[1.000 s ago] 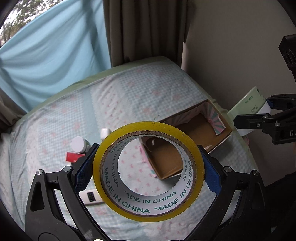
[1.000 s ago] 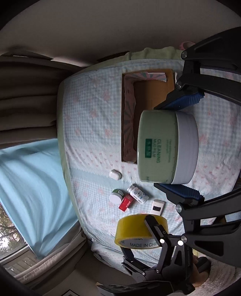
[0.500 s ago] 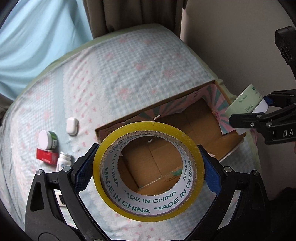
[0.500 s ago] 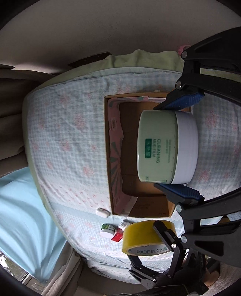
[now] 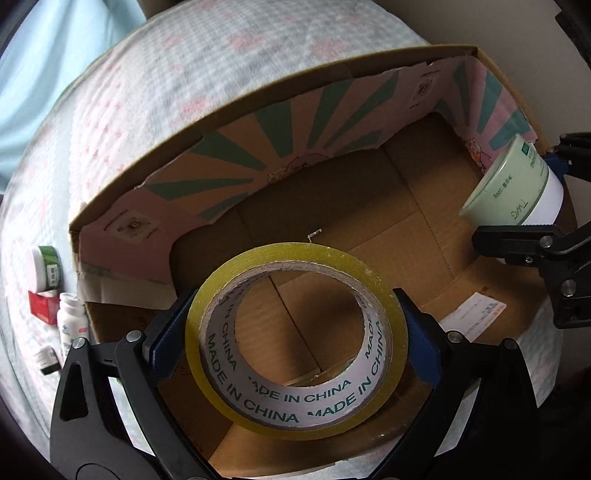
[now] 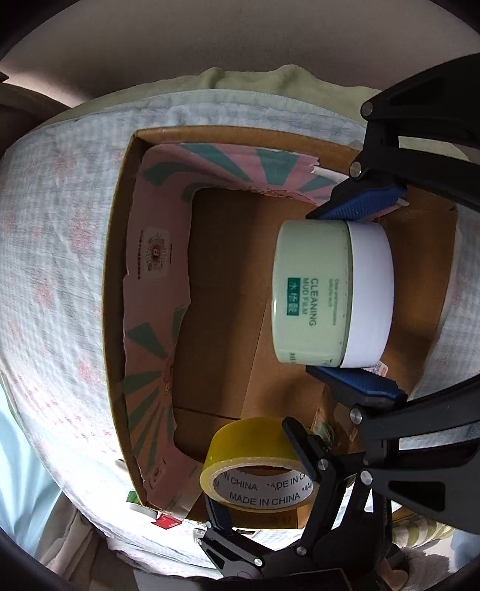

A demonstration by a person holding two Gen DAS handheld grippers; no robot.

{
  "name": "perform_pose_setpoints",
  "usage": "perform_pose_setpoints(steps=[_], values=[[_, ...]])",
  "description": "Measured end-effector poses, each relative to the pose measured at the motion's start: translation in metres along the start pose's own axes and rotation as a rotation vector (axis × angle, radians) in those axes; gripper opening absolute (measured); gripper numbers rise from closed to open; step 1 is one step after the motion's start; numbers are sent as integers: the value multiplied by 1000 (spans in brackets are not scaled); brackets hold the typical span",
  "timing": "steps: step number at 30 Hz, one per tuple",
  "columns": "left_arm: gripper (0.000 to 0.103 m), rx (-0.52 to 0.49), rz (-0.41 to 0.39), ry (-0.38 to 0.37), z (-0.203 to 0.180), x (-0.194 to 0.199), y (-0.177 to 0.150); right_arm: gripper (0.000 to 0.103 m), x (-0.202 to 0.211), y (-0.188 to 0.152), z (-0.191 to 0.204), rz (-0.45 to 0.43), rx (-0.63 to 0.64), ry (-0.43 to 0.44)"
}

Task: Organize rigid objects
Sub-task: 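Open both tools to drop the tape roll and green jar into the box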

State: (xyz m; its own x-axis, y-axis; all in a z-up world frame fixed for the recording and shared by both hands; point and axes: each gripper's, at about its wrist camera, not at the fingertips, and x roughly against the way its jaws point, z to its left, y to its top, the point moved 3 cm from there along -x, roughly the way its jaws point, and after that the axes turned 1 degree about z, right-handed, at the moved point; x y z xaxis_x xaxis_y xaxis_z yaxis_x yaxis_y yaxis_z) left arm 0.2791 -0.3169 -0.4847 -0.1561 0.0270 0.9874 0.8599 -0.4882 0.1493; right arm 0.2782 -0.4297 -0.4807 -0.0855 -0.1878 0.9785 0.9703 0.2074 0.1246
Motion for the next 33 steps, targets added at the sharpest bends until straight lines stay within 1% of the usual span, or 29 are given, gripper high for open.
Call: perform_pose_setpoints(steps=[3, 6, 8, 9, 10, 11, 13, 15, 16, 18, 20, 22, 25, 28, 30, 33], values=[[97, -12, 10, 3, 3, -6, -3, 66, -2, 6, 8, 6, 53, -16], [97, -16, 22, -20, 6, -5, -4, 67, -6, 13, 9, 28, 58, -11], [98, -25, 38, -33, 6, -5, -4, 69, -8, 16, 8, 37, 44, -34], [100, -29, 39, -38, 6, -3, -4, 76, -5, 16, 8, 12, 36, -57], [103, -31, 26, -37, 7, 1, -5, 101, 1, 17, 8, -27, 40, -65], [103, -34, 12, -37, 9, 6, -5, 103, 8, 19, 10, -63, 45, -55], [103, -34, -10, -36, 15, 17, -6, 103, 19, 18, 7, -102, 30, -38], [103, -27, -19, -34, 20, 27, -8, 103, 26, 15, 3, -125, 11, -49], [103, -24, -21, -32, 23, 31, -10, 103, 27, 12, 0, -122, -5, -60], [103, -15, -26, -28, 29, 38, -14, 103, 26, 9, -1, -84, -62, -57], [103, -7, -30, -30, 33, 46, -18, 103, 28, 5, -6, -58, -140, -13], [103, -5, -36, -29, 37, 55, -28, 103, 35, 1, -11, -64, -196, 22], [103, 2, -49, -24, 39, 68, -35, 103, 51, -10, -2, -95, -206, 3], [103, 20, -71, -23, 42, 87, -51, 103, 61, -13, 7, -112, -203, -16], [103, 34, -90, -17, 43, 96, -54, 103, 73, -16, 12, -144, -200, -46], [103, 54, -126, -11, 47, 119, -60, 103, 87, -19, 27, -179, -201, -87]])
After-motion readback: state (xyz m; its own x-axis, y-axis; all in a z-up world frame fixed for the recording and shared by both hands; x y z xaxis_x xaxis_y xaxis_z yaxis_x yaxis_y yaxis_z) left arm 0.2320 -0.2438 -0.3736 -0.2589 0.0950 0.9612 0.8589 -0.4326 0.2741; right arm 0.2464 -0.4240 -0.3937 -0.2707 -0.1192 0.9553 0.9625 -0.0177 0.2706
